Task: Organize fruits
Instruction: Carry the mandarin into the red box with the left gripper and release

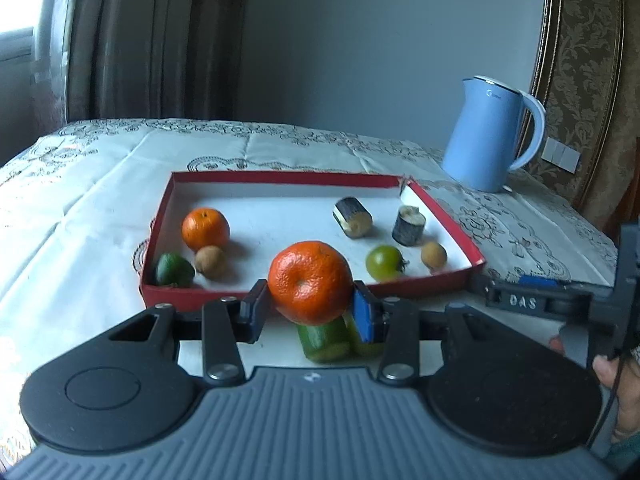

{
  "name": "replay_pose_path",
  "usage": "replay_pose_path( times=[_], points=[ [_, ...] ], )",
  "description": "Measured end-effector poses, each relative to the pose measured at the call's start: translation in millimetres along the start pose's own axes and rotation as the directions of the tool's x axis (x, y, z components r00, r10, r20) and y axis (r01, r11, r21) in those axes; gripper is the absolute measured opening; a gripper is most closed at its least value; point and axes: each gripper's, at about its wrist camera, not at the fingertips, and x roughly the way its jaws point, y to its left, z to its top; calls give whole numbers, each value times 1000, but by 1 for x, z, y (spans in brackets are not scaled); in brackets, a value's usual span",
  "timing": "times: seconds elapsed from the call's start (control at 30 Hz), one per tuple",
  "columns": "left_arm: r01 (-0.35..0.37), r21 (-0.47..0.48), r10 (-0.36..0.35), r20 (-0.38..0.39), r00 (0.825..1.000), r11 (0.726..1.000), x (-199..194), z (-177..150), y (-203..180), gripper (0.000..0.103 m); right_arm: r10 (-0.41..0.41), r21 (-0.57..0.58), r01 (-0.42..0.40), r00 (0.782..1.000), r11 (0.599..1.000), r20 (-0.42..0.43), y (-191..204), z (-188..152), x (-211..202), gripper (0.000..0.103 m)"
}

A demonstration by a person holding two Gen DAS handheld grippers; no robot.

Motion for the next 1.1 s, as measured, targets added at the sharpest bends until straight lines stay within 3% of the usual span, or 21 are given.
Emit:
replay_pose_path(
  times=[1.1],
  points=[
    [-133, 80, 134, -5, 991, 988, 99, 47, 4, 40, 10, 13, -10, 999, 1000, -35, -2, 1, 6, 86]
  ],
)
